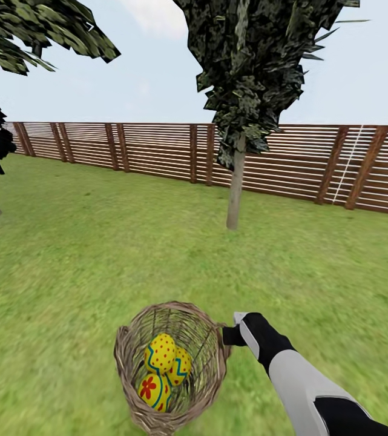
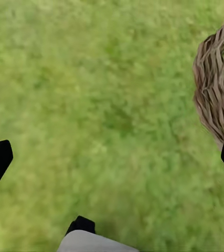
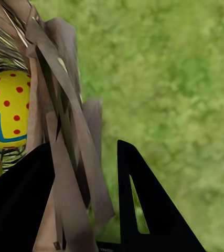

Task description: Take the three Easter eggs out of the wicker basket on the lawn in the garden, then place them on the lawn next to a single tree (choose any tree) so that all three eggs are next to the same tree and none are left in the basket.

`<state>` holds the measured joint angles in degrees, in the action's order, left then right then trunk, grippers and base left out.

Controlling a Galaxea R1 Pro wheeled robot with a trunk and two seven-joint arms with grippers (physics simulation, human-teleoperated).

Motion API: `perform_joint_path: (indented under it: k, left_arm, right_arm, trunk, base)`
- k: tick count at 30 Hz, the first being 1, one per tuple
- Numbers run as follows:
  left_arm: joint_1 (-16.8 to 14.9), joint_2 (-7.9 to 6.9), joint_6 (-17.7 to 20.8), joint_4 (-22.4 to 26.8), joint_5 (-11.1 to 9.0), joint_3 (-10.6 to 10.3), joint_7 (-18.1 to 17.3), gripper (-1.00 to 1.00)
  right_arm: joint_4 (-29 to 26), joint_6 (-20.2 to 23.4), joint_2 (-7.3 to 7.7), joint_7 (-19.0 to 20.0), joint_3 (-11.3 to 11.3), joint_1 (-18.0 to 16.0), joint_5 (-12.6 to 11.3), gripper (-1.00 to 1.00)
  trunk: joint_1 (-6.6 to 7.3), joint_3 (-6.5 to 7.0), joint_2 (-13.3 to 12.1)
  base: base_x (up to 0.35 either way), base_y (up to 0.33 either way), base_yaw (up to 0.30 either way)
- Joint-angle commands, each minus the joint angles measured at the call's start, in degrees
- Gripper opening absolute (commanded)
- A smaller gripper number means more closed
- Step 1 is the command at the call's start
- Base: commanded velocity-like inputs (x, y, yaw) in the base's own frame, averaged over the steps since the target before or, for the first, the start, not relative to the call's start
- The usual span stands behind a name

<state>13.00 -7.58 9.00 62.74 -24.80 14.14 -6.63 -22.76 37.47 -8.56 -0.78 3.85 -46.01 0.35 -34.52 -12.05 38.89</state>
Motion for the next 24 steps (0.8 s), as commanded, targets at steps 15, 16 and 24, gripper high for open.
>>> perform_joint_path:
  k: [15, 16, 24]
  left_arm:
    - [0.0, 0.13, 0.4, 0.1, -0.5, 0.1, -0.2, 1.00]
    - [0.0, 0.16, 0.4, 0.1, -0.5, 0.1, -0.2, 1.00]
    - [0.0, 0.21, 0.4, 0.1, -0.6, 0.0, -0.3, 1.00]
  right_arm:
    - [-0.1, 0.2, -0.13, -0.1, 0.5, 0.0, -0.8, -1.00]
    - [-0.1, 0.2, -0.09, -0.1, 0.5, 0.0, -0.8, -1.00]
    - [-0.1, 0.2, -0.14, -0.1, 0.5, 0.0, -0.8, -1.00]
  trunk:
    - [-0.05, -0.06, 0.1]
    - [-0.05, -0.05, 0.1]
    - [-0.05, -0.05, 0.1]
  base:
    - [0.339, 0.000, 0.078]
    - [0.339, 0.000, 0.198]
    - [0.339, 0.000, 0.108]
